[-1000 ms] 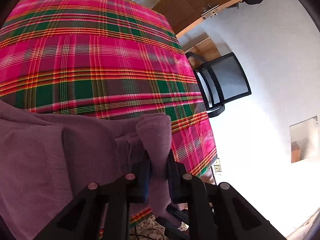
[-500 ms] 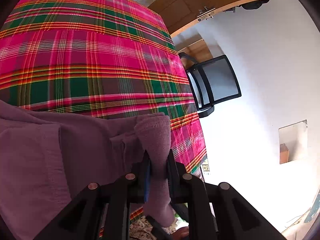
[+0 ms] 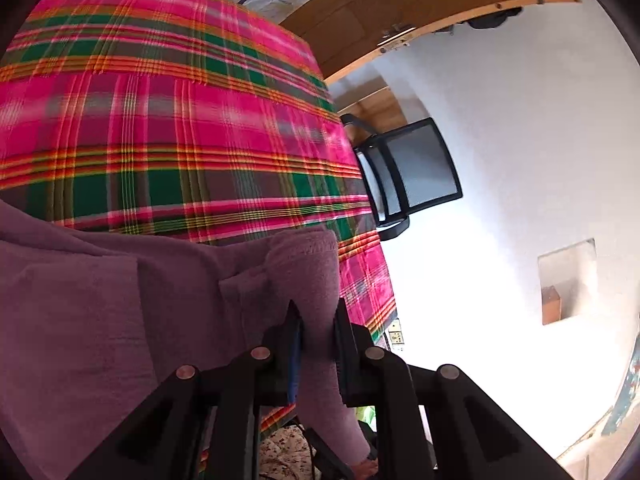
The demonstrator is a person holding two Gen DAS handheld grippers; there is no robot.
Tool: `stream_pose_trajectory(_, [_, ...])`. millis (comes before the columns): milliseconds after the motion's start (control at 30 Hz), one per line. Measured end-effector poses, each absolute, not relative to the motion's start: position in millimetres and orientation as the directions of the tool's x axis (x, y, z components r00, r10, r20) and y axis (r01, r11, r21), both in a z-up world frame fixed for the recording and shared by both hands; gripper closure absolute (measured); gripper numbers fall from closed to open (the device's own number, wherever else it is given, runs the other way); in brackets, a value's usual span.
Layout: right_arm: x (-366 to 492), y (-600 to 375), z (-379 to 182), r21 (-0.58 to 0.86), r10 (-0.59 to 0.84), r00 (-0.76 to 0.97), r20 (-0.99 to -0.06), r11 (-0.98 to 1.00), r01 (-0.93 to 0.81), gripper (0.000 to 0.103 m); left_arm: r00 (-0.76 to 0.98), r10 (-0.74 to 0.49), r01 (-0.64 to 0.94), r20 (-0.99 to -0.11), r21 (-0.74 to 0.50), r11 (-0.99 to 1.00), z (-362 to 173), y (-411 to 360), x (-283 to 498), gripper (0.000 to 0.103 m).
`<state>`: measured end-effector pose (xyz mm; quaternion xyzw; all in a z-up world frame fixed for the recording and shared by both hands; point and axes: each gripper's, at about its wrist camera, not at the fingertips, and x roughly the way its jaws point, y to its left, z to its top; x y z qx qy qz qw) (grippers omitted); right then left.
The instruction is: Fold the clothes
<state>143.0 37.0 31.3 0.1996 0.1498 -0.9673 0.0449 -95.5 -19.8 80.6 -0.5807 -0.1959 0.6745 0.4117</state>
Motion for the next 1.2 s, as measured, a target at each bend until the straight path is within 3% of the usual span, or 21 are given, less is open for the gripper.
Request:
stream_pose_trajectory(400, [128,-5,54,-0.258,-0.207,-0.902,-0.378,-0.913,0.318,0.090,-0.067,0.796,-0.343,-0.602,-0.735,-0.585,103,-81,-97,0.088])
stream_pose_trajectory(1200, [89,-106,36,-0.222,-0.457,-0.754,-0.472,-0.767,0.603,0.090,-0.198,0.784,-0.141,-0.588,-0.775,-0.616,59,-220,-117,0.088])
